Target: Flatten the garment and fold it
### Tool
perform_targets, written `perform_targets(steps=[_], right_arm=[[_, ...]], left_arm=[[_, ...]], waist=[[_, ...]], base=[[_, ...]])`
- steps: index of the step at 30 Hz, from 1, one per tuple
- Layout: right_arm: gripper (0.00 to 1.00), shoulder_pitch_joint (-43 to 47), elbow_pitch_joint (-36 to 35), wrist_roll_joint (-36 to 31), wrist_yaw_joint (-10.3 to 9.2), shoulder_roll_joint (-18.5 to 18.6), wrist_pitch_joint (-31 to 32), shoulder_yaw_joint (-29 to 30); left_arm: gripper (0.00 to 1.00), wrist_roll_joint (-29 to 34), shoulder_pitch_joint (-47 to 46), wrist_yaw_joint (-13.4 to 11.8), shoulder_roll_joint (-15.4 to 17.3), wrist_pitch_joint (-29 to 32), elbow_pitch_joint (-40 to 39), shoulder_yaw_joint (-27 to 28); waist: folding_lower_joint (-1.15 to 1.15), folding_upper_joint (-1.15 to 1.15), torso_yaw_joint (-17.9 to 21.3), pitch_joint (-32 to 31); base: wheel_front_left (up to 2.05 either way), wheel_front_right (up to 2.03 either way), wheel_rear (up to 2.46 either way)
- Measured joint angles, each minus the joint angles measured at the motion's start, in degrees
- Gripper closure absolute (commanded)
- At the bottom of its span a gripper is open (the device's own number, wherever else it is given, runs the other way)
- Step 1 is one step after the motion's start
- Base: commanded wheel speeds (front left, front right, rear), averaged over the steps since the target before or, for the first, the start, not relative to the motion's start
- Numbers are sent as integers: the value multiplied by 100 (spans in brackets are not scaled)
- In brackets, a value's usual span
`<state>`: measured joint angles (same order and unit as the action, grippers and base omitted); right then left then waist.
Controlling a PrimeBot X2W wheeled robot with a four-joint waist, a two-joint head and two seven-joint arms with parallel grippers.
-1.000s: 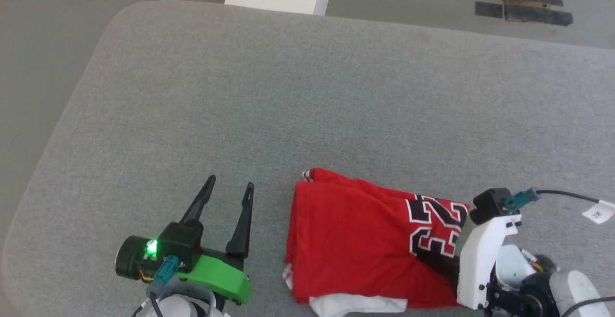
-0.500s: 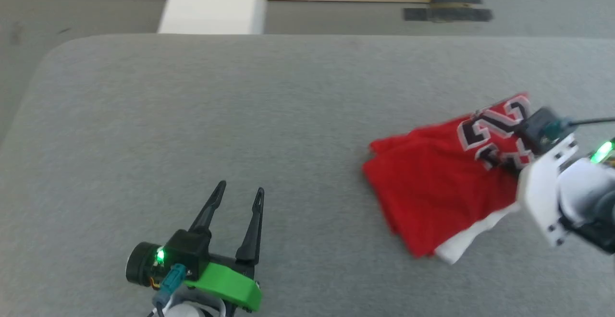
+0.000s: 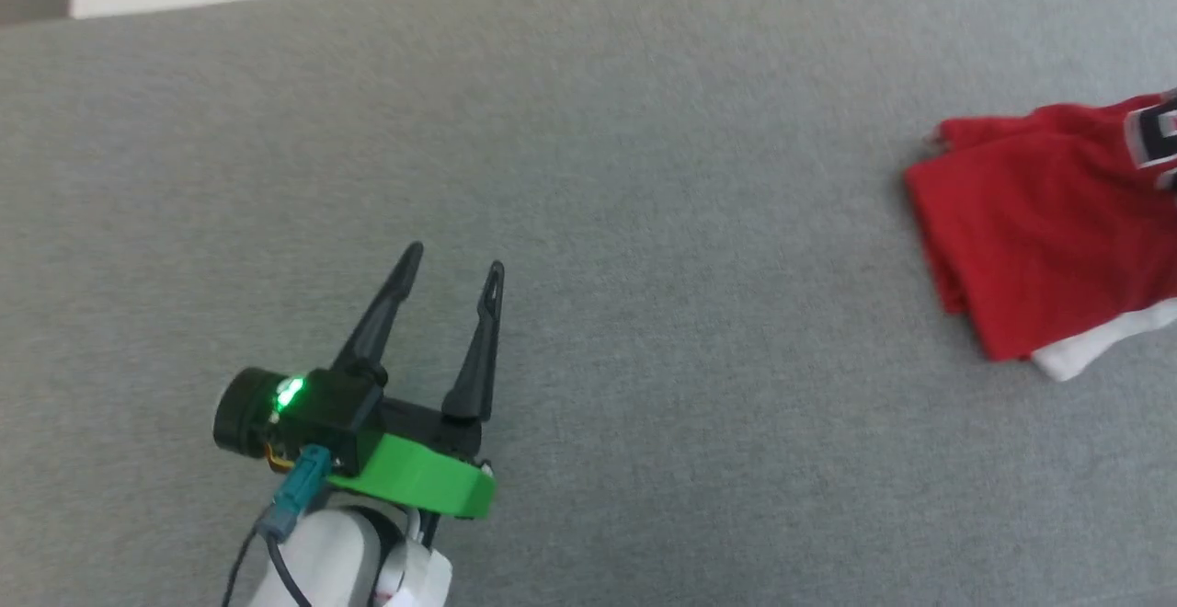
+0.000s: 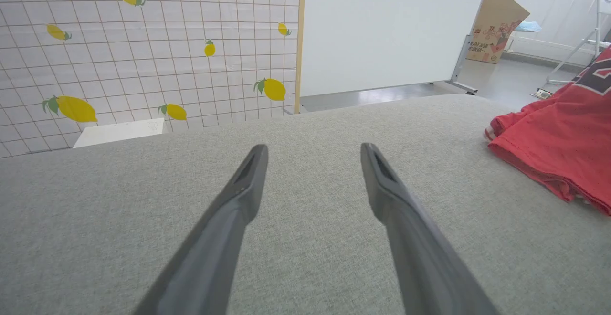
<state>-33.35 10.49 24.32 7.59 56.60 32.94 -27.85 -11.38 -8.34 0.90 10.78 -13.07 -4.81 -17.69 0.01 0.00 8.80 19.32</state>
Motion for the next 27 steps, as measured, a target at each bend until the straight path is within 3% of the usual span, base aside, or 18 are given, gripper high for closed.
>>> perform_targets(steps=[5,10,21,22,23,27], right_arm=[[100,-80,876,-208,0,198,-653,190],[100,-304,1919,-573,0,123,-1372,631],[100,-567,3201,-976,0,-224,-1925,1191],[53,-583,3270,-981,1,-278,-1964,1209],[0,-600,3308,-993,0,-327,-1998,1224],[0,-719,3365,-1027,1,-468,-2240,1222]], left_arm=[[0,115,-176,14,66,60,-298,-1],[0,197,-255,58,218,192,-533,-57],[0,196,-298,58,319,247,-669,-29],[0,194,-299,57,328,247,-666,-27],[0,191,-300,56,328,247,-657,-27],[0,175,-309,54,325,232,-514,-55]], waist=[[0,0,148,458],[0,0,200,943],[0,0,47,1387],[0,0,34,1386],[0,0,29,1377],[0,0,21,1244]], base=[[0,0,0],[0,0,0],[0,0,0],[0,0,0],[0,0,0],[0,0,0]])
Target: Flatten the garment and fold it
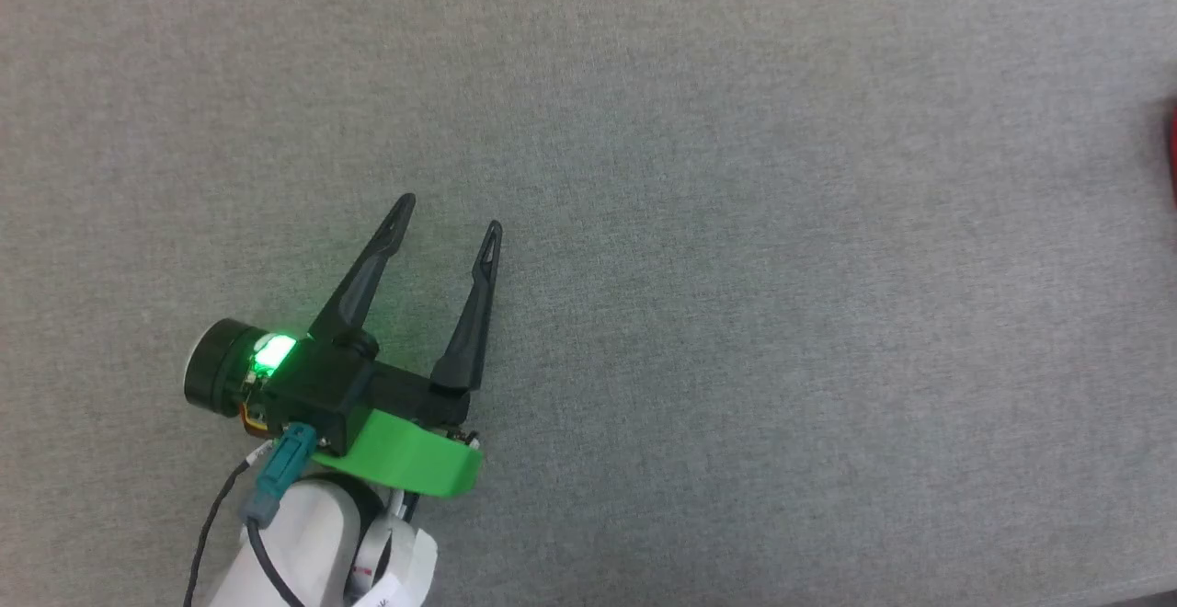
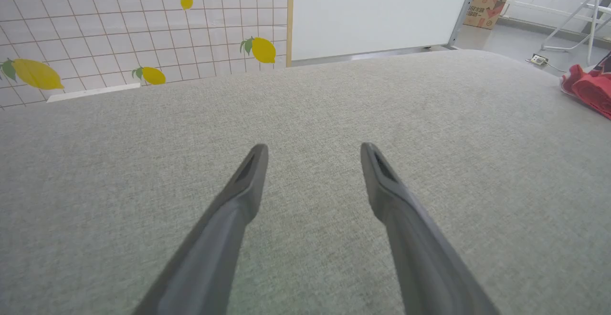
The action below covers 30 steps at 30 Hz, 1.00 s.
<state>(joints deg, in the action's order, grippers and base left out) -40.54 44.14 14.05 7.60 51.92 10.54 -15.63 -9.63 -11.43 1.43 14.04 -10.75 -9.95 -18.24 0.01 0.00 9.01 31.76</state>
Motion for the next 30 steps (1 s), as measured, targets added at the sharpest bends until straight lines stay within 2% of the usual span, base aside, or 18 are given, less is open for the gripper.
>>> perform_targets(steps=[6,13,19,24,30], right_arm=[[0,-202,-187,223,-1,-97,-107,-174],[0,-450,-960,938,-1,-259,-383,-414],[0,-315,-1655,1655,-1,-671,-723,-405],[0,242,-1983,2126,-2,-1184,-1067,165],[0,1128,-2676,2134,-3,-1844,-1368,834]], left_arm=[[0,-111,30,-67,-80,-144,393,58],[0,-280,250,-181,-100,-203,756,148],[0,-361,338,-266,-38,-107,805,282],[0,-411,497,-325,43,56,817,315],[0,-522,677,-457,70,159,820,457]], waist=[[0,0,-10,-435],[-1,0,-40,-1168],[-1,0,-106,-1815],[-1,0,-209,-2231],[-1,0,-415,-2604]], base=[[0,0,0],[0,0,0],[0,0,0],[0,0,0],[0,0,0]])
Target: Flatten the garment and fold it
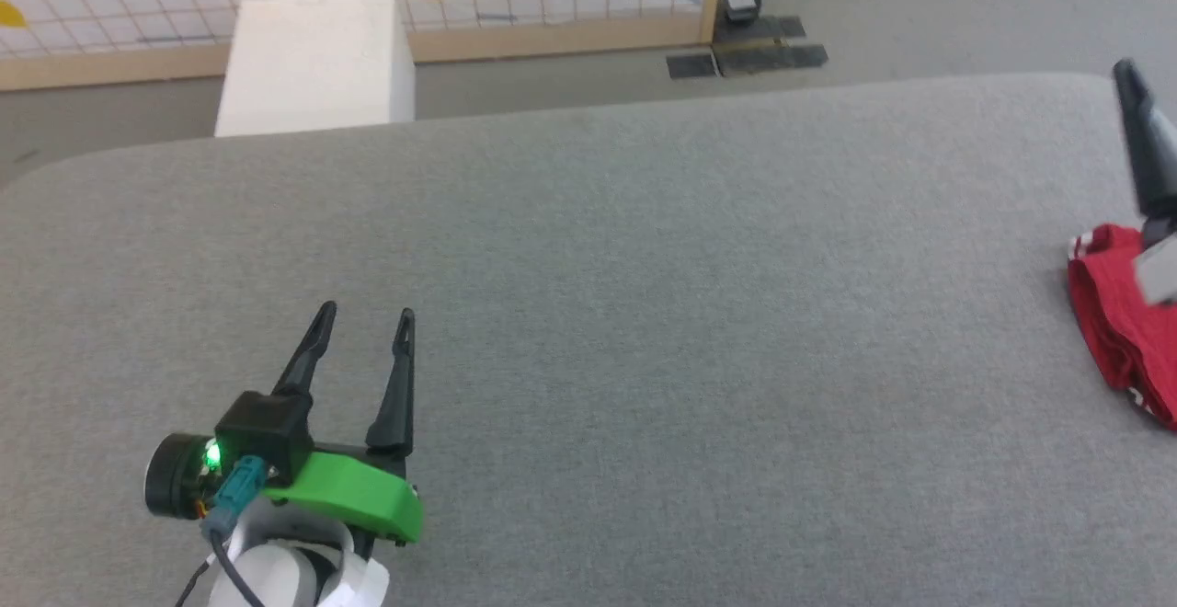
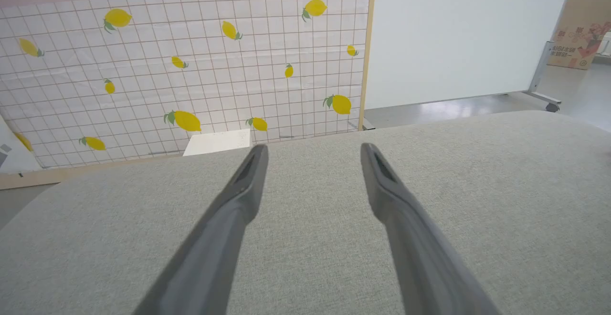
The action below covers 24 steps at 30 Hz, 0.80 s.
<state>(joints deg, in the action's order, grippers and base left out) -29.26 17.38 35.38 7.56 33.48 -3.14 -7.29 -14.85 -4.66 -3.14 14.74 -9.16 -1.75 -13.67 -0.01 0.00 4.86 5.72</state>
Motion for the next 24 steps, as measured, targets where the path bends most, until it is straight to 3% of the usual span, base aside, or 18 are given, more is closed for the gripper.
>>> perform_targets(steps=[15,24], right_arm=[[0,2256,-1361,-1524,0,-1682,-218,879],[0,3315,-1695,-2284,0,-2321,-208,1037]], left_arm=[[0,-231,580,-188,27,253,135,56],[0,-162,843,-285,36,304,361,-119]], waist=[[0,0,-456,-713],[0,0,-557,-884]], base=[[0,0,0],[0,0,0]])
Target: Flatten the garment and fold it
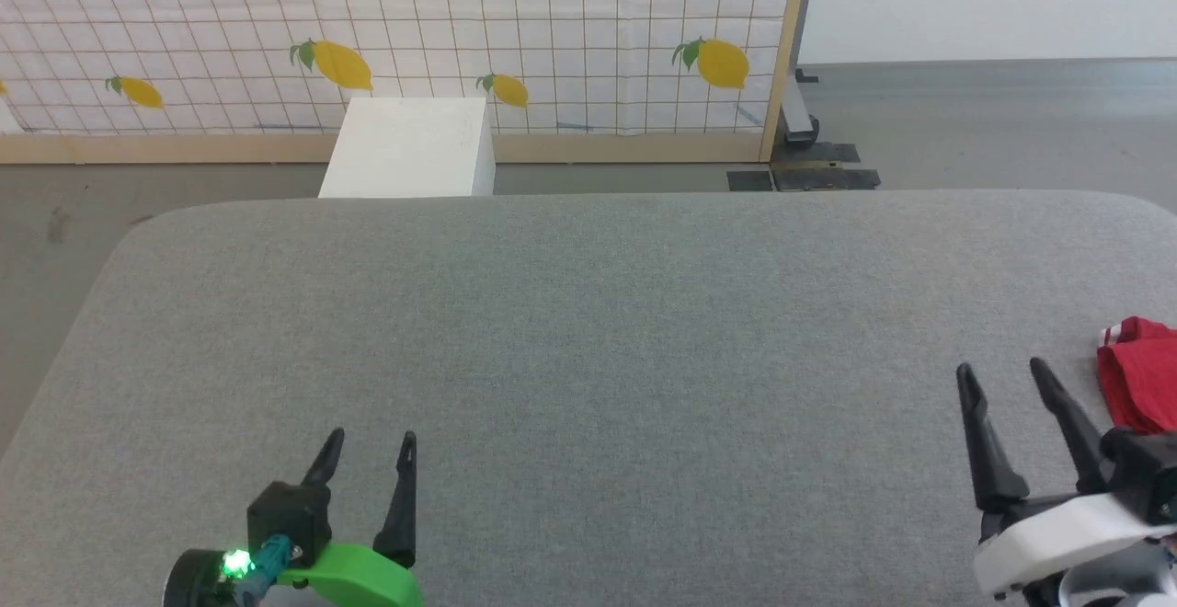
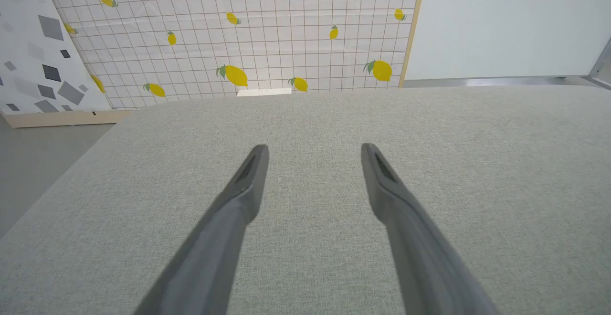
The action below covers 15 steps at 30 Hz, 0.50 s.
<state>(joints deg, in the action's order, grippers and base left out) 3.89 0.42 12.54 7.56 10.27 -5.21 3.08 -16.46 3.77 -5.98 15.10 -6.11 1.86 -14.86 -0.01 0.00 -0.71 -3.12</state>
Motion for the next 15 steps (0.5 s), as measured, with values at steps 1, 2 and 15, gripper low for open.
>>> perform_targets(steps=[1,2,15], right_arm=[[0,53,-10,-54,0,-36,19,3],[0,99,-16,-105,0,-54,25,4],[0,218,-19,-325,0,-220,51,174]], left_arm=[[0,11,25,-14,-2,-2,23,-25],[0,25,43,-16,-2,-3,56,-42],[0,78,59,-142,-1,-80,178,-87]], waist=[[0,0,-2,-5],[0,0,-5,-9],[0,0,-55,11]], base=[[0,0,0],[0,0,0],[0,0,0]])
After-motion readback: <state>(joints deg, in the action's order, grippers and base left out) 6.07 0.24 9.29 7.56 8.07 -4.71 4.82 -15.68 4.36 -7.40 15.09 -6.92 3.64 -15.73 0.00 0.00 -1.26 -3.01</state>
